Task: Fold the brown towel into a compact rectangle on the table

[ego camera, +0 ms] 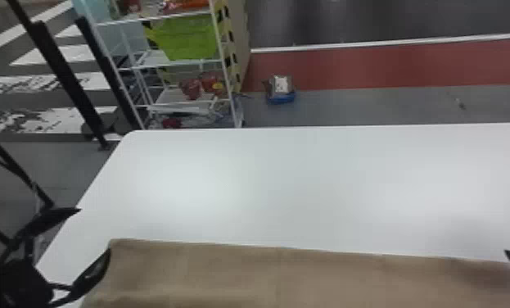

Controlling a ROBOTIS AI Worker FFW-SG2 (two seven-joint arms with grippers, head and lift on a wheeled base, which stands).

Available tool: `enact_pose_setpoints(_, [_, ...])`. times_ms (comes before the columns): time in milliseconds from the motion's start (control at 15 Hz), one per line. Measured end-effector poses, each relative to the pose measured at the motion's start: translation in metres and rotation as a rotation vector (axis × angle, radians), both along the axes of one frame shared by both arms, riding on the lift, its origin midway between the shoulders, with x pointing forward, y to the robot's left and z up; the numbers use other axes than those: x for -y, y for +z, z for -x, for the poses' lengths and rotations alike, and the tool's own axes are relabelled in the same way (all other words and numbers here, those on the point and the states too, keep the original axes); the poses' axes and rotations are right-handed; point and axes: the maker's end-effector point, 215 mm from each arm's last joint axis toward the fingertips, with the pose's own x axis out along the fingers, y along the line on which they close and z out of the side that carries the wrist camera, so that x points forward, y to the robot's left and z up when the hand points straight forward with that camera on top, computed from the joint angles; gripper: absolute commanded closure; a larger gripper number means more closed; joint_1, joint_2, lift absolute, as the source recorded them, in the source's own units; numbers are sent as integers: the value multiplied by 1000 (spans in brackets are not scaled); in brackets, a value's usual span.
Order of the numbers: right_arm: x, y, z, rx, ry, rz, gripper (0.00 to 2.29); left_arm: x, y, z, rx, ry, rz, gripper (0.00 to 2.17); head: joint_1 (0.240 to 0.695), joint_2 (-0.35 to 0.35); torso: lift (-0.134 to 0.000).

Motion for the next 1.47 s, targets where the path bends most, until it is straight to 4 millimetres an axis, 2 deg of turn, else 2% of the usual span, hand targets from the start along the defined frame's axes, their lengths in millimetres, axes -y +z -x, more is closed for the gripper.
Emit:
enact_pose_setpoints(533, [-3,0,0,-4,2,-1,208,-4,0,8,0,12,13,80,695,204,-134])
enact_pose_setpoints(800, [-3,-3,-2,-5,1,10,208,-29,-5,12,-42,109,175,97,695,238,-134])
enact_pose_setpoints(933, [-2,-4,-3,-6,2,13,208,-44,-17,8,-94,191,294,140,695,259,-134])
enact_pose_setpoints(1067, [2,-8,-3,-14,-2,13,208,-63,-39,4,-179,316,445,144,695,278,-134])
enact_pose_setpoints(1133, [4,-10,-3,-18,-7,11,208,-67,-49,5,-224,360,517,144,695,283,-134])
enact_pose_setpoints(1267, [11,-10,-3,-16,-18,2,208,-66,-64,9,-291,414,613,140,695,275,-134])
enact_pose_setpoints(1467, [22,-6,-2,0,-39,-40,208,-50,-81,17,-376,445,716,140,695,246,-134])
